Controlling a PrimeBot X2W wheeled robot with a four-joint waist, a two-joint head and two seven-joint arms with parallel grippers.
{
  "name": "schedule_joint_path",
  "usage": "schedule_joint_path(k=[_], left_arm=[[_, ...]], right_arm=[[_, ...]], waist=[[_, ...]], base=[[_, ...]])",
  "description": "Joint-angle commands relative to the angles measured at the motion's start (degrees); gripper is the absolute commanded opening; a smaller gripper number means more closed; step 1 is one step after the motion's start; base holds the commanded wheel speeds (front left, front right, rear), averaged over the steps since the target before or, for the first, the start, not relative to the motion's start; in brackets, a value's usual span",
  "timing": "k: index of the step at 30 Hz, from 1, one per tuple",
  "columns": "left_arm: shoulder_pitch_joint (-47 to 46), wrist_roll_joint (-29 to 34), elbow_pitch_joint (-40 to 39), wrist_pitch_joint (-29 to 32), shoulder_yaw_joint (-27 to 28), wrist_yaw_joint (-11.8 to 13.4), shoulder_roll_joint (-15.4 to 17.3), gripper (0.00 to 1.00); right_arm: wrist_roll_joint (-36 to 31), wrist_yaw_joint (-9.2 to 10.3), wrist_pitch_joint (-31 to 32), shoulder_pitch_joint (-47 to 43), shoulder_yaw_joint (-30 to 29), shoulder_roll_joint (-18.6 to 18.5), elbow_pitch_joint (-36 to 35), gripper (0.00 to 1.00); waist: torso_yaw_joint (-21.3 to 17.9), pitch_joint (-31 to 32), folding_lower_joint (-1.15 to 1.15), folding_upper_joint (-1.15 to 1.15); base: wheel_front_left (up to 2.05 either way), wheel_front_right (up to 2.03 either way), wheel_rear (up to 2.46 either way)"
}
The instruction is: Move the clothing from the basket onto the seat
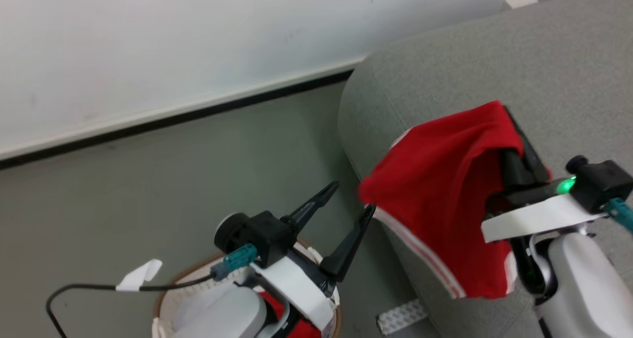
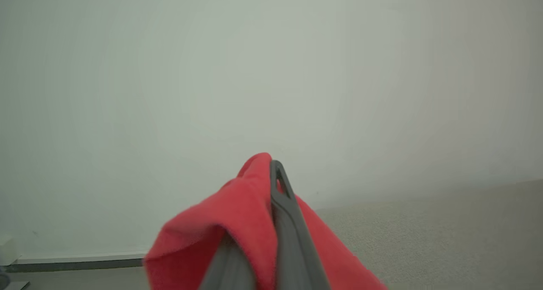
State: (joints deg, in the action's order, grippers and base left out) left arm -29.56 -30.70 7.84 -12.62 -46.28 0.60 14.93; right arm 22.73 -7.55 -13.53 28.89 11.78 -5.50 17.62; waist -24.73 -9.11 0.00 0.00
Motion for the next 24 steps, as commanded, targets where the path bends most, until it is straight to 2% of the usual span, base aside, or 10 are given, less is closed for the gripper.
schedule_joint_path(k=[1,6,9,13,14,19,24], left_arm=[[-1.3,0.8,-0.7,0.5,0.2,-0.1,0.7,1.00],[-5.4,2.6,-3.6,3.1,-0.3,-1.2,2.4,1.00],[-8.2,3.5,-4.9,4.4,-0.3,-2.2,3.4,1.00],[-11.0,4.3,-6.7,5.8,0.0,-2.9,4.4,1.00],[-11.0,4.3,-6.7,5.8,0.0,-2.9,4.4,1.00],[-13.5,4.9,-8.7,6.8,-0.1,-3.7,5.9,1.00],[-14.9,5.2,-10.4,7.1,0.4,-4.0,6.8,1.00]], right_arm=[[0.2,0.12,0.3,1.0,-1.4,0.1,-0.7,0.00],[0.8,0.12,2.1,7.1,-9.0,1.0,1.0,0.00],[-0.3,0.12,3.3,13.7,-14.8,1.3,4.0,0.00],[-3.6,0.13,5.0,24.5,-23.7,-0.5,9.5,0.00],[-3.6,0.13,5.0,24.5,-23.7,-0.5,9.5,0.00],[-11.2,0.12,5.5,37.9,-36.2,-4.0,17.5,0.00],[-22.2,0.12,3.7,45.5,-49.3,-7.3,22.7,0.00]], waist=[[-0.4,-4.1,0.00,0.00],[0.8,-11.6,0.00,0.00],[2.1,-15.7,0.00,0.00],[3.8,-20.4,0.00,0.00],[3.8,-20.4,0.00,0.00],[6.5,-24.7,0.00,0.00],[9.1,-28.5,0.00,0.00]], base=[[0.00,0.00,0.00],[0.00,0.00,0.00],[0.00,0.00,0.00],[0.00,0.00,0.00],[0.00,0.00,0.00],[0.00,0.00,0.00],[0.00,0.00,0.00]])
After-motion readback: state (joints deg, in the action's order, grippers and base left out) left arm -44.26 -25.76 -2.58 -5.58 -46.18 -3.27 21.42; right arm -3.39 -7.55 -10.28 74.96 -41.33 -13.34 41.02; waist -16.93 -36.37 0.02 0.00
